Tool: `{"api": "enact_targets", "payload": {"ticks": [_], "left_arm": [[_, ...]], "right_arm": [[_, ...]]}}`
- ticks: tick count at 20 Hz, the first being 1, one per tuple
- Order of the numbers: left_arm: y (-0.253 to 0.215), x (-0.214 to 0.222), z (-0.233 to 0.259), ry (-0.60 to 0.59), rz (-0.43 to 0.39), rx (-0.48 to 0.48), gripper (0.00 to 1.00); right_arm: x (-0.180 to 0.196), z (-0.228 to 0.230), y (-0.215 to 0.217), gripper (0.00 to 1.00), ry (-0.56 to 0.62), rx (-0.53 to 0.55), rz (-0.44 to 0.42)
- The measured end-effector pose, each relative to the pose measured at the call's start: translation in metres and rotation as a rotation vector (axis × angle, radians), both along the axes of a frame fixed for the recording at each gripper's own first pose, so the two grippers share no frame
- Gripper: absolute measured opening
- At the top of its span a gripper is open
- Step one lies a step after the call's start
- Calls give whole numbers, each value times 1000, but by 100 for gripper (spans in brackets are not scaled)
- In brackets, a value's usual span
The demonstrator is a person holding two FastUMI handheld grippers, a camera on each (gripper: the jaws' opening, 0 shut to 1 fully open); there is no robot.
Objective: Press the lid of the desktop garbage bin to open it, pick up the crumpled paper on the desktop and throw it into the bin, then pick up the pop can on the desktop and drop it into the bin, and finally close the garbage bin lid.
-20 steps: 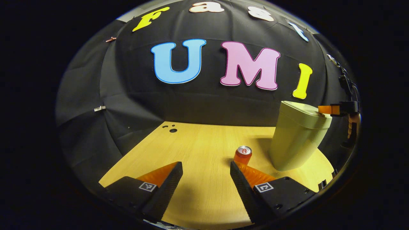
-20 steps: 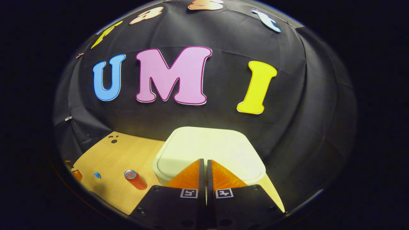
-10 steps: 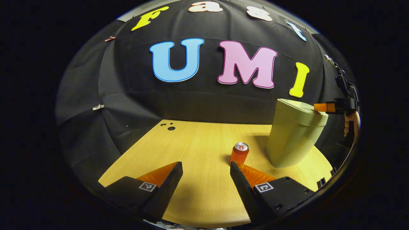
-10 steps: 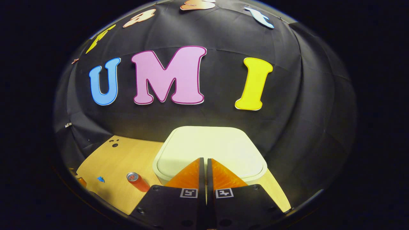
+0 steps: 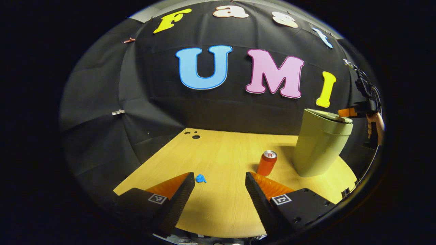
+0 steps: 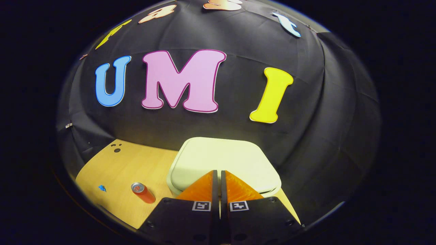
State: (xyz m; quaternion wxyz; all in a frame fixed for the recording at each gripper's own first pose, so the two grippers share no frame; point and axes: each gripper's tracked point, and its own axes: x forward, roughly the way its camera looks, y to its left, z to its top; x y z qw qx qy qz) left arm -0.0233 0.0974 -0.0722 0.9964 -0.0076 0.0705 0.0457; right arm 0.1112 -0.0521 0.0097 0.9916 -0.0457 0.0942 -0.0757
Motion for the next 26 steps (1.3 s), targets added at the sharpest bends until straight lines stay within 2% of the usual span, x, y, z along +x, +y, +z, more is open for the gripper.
{"api": "enact_targets", "payload": {"ticks": [6, 16, 24, 25, 26], "left_arm": [[29, -9, -16, -16, -3, -17, 96], [52, -9, -27, 3, -38, -2, 95], [64, 22, -39, 56, -5, -8, 96], [67, 30, -41, 62, 6, -10, 96], [70, 38, -44, 72, 17, -12, 96]], "right_arm": [[-29, 18, 18, 5, -59, 23, 9], [-82, 1, 38, 5, -54, 77, 3], [-92, -32, 39, 5, -1, 102, -10], [-92, -37, 40, 10, 8, 107, -7], [-94, -40, 40, 10, 19, 111, -5]]}}
